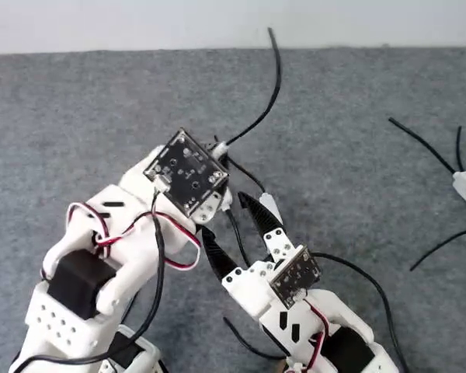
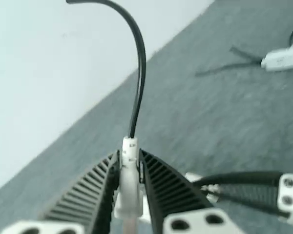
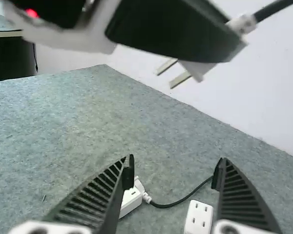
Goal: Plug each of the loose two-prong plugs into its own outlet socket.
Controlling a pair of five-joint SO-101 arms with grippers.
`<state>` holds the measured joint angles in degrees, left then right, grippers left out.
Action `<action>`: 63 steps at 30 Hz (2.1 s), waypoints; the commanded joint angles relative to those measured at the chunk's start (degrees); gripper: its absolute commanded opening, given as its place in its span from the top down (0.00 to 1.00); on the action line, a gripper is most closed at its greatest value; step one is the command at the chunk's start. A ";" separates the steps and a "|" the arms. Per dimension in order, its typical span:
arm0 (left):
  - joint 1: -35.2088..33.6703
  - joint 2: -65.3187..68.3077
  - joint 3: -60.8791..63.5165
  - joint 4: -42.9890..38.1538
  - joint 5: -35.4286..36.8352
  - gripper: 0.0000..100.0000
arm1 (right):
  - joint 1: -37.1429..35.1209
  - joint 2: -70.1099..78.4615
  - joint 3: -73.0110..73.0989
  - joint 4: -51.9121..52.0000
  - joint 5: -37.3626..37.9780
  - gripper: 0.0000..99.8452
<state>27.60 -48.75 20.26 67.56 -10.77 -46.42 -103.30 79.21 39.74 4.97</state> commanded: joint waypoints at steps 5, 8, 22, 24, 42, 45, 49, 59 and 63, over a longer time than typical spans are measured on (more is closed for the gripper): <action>5.36 -1.14 -1.10 -9.49 8.35 0.99 | 12.09 -0.75 -9.67 4.09 -4.31 0.74; 7.82 -1.05 -1.10 -12.75 9.67 0.99 | 16.22 -0.75 -12.48 6.46 -7.82 0.74; 11.60 -1.49 -1.36 -20.92 9.85 0.99 | 23.25 -0.75 -14.42 7.34 -14.24 0.74; 11.69 -1.32 -1.19 -23.38 9.67 0.99 | 24.84 -0.75 -14.59 8.22 -17.49 0.74; 26.11 -0.70 -5.67 -31.56 9.76 0.99 | 6.02 -0.66 -2.20 -1.98 -0.18 0.74; 26.20 -0.09 -5.67 -30.86 9.67 0.99 | 5.49 -0.66 -3.78 -0.13 2.20 0.74; 30.07 0.35 -5.58 -27.16 9.58 0.99 | 5.49 -0.40 -3.60 -0.22 2.37 0.74; 36.40 0.09 -5.49 -24.62 9.49 0.99 | 10.59 -0.13 2.20 -9.98 2.46 0.74; 38.15 0.35 -5.41 -20.66 9.49 0.99 | 10.59 -0.13 2.20 -10.07 2.46 0.74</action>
<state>64.35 -48.57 17.54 43.65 -1.45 -36.48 -103.21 82.02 31.47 6.73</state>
